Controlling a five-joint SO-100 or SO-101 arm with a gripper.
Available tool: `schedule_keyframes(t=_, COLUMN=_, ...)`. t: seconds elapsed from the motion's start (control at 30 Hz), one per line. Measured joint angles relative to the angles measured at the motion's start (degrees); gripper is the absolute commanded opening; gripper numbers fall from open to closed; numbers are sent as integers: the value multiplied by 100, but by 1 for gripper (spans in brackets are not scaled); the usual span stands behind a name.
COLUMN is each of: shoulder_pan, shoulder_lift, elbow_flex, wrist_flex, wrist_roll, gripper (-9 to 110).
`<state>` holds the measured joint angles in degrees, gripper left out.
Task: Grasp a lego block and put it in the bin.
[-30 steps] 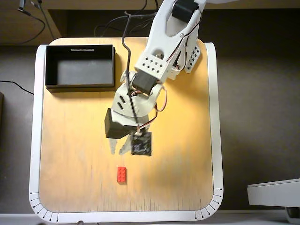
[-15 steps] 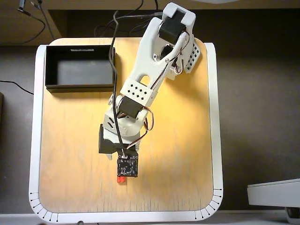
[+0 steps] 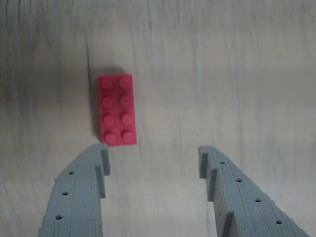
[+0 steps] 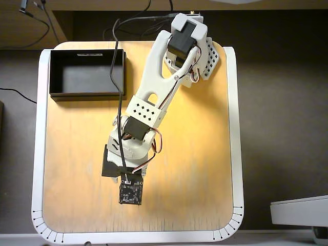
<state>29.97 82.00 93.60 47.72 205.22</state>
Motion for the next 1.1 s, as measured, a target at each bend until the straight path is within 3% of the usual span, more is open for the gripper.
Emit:
schedule_keyframes(t=0.4, shoulder_pan=-185, shoulder_lift=-940, elbow_flex=-246, wrist_flex=132, wrist_roll=-879, gripper=23)
schedule_keyframes(t=1.1, shoulder_pan=-176, shoulder_lift=-1942, elbow_flex=-1415, wrist_flex=281, wrist_roll=-993, gripper=23)
